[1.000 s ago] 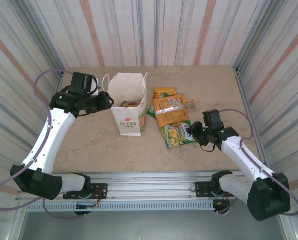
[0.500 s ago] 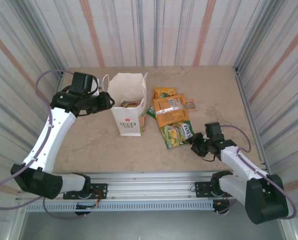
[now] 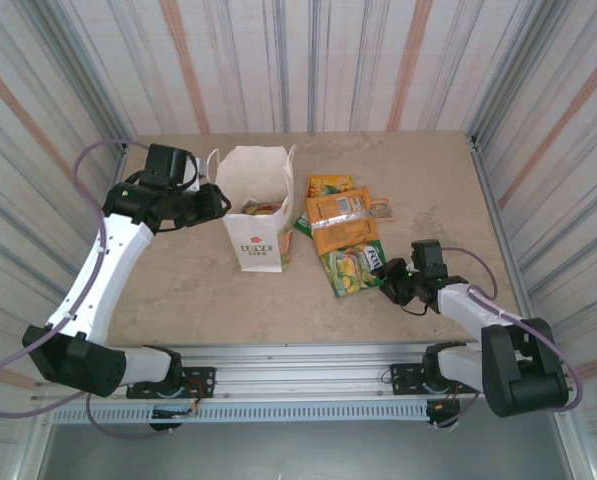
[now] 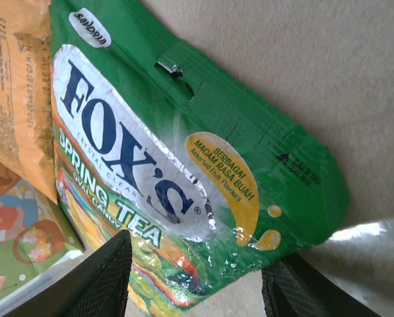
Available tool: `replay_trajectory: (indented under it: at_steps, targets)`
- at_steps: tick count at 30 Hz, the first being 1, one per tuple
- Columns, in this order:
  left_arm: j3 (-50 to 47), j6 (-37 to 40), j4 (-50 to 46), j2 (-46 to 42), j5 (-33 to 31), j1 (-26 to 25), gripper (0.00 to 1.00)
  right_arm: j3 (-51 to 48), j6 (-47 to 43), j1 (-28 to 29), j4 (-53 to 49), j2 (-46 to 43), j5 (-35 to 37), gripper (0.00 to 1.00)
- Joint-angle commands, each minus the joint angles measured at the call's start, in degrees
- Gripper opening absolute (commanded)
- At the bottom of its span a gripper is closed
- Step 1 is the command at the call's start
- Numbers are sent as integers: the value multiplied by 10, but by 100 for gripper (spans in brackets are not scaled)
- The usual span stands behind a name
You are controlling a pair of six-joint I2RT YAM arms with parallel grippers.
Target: Place the snacks into the paper bag
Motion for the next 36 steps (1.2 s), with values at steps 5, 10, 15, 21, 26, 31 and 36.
replay_trajectory:
  at_steps: [5, 10, 15, 21, 26, 31, 36]
  targets:
    - [-15, -2, 7, 4, 6, -3, 52, -26, 44, -5, 102, 41, -7, 53]
    - [-16, -3, 8, 4, 10, -3, 52, -39, 39, -6, 178, 46, -2, 52]
    - [-9, -2, 6, 4, 3, -3, 51, -21, -7, -8, 231, 51, -16, 53]
    - [-3, -2, 3, 6, 5, -3, 51, -2, -30, -11, 285, 74, -22, 53]
    - [5, 0, 1, 4, -1, -3, 51, 13, -43, -13, 286, 96, -17, 51]
    - [8, 0, -3, 4, -1, -2, 51, 19, -50, -13, 284, 111, -15, 45]
    - [9, -1, -6, 0, -3, -3, 51, 27, -75, -13, 248, 115, -3, 25]
